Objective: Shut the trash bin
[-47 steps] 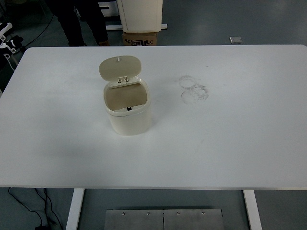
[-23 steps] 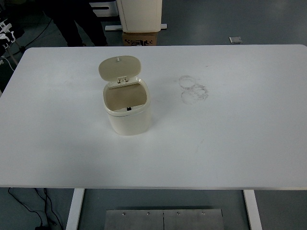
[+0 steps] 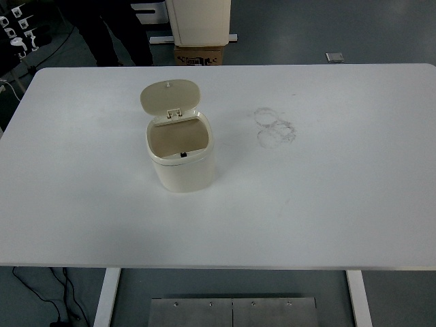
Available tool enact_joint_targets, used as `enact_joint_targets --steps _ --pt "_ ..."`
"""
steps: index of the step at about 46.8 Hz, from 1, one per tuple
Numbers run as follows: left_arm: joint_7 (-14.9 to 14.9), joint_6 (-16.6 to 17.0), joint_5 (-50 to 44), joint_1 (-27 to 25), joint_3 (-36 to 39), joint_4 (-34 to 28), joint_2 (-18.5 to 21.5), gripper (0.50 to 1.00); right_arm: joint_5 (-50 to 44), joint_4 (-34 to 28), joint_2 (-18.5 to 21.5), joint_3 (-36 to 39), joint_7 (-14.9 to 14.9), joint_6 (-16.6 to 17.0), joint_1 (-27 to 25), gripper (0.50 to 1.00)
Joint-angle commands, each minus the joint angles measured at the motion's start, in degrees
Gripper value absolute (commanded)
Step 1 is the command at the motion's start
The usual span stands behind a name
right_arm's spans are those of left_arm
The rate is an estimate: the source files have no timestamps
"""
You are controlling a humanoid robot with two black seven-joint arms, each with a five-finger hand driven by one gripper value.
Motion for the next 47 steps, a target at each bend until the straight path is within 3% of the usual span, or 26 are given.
enact_joint_targets --steps 1,20,29,36,47 --pt "2.9 0.0 2.5 -0.4 -0.1 0.3 -0.6 1.0 0.0 -0.1 0.0 0.0 0.0 0.0 0.1 0.991" --pt "3.7 -0.2 7.6 -3.7 3.0 -0.4 -1.7 1.0 0.0 0.0 0.0 0.0 0.0 0.0 0.1 0.991" --pt "3.7 -2.9 10.0 -11.2 13.6 -3.9 -1.2 1.0 0.0 0.0 0.0 0.0 0.0 0.0 0.0 0.991" --pt "3.7 -3.3 13.8 -16.5 15.1 -7.3 -0.3 1.0 0.0 0.0 0.0 0.0 0.0 0.0 0.0 0.991" --pt "10.4 -3.7 16.1 -22.1 15.2 -9.3 -3.0 1.0 0.0 0.0 0.0 0.0 0.0 0.0 0.1 0.991"
